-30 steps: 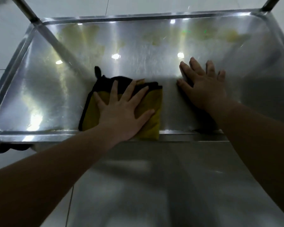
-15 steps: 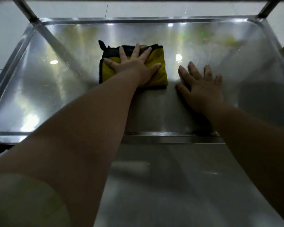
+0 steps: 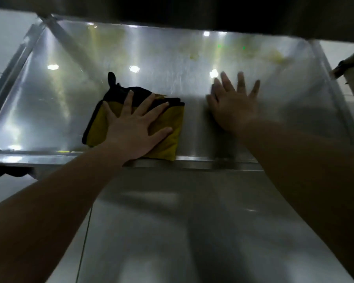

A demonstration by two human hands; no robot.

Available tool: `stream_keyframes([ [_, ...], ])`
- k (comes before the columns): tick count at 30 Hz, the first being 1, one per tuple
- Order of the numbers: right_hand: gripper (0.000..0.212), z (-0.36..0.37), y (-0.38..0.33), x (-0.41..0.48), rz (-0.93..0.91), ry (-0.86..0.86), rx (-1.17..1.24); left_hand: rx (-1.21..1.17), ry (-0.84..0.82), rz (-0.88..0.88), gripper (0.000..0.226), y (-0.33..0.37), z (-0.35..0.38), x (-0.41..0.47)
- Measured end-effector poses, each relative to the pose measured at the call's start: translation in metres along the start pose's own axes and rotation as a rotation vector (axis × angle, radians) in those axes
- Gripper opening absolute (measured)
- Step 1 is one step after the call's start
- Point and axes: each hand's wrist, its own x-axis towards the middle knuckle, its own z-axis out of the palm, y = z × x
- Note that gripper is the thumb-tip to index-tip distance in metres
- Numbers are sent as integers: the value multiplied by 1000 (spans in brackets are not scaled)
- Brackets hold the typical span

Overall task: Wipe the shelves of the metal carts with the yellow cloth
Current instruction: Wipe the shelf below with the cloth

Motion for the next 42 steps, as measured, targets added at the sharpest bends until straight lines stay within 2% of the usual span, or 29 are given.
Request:
stream_keyframes([
  [3,55,-3,-54,16,-117,-31,198,7,31,-28,77,-1,3,-3],
  [6,55,7,-79,21,-126,-49,178,-13,10,-28,75,-13,2,-11],
  [10,57,13,-76,23,-120,-4,138,-32,-7,-60,74,-52,4,-44],
  [14,58,16,-82,24,-95,18,97,-40,-22,-121,76,-60,5,-51],
  [20,58,19,-82,23,-86,33,93,-69,52,-160,74,-49,-12,52],
  [23,58,18,-80,24,-77,26,100,-97,10,-145,74,-46,-30,120],
  [26,58,16,-79,25,-78,20,109,-112,-36,-138,74,-42,-41,151],
  [29,58,16,-79,25,-70,21,127,-89,-6,-105,72,-47,-34,129],
  [32,57,17,-80,24,-70,29,126,-92,61,-62,72,-59,-16,68],
  [38,57,20,-82,18,-51,30,110,-14,2,-120,72,-81,7,-76],
  [42,57,18,-87,12,-46,28,111,-43,-18,-169,68,-80,3,-61],
])
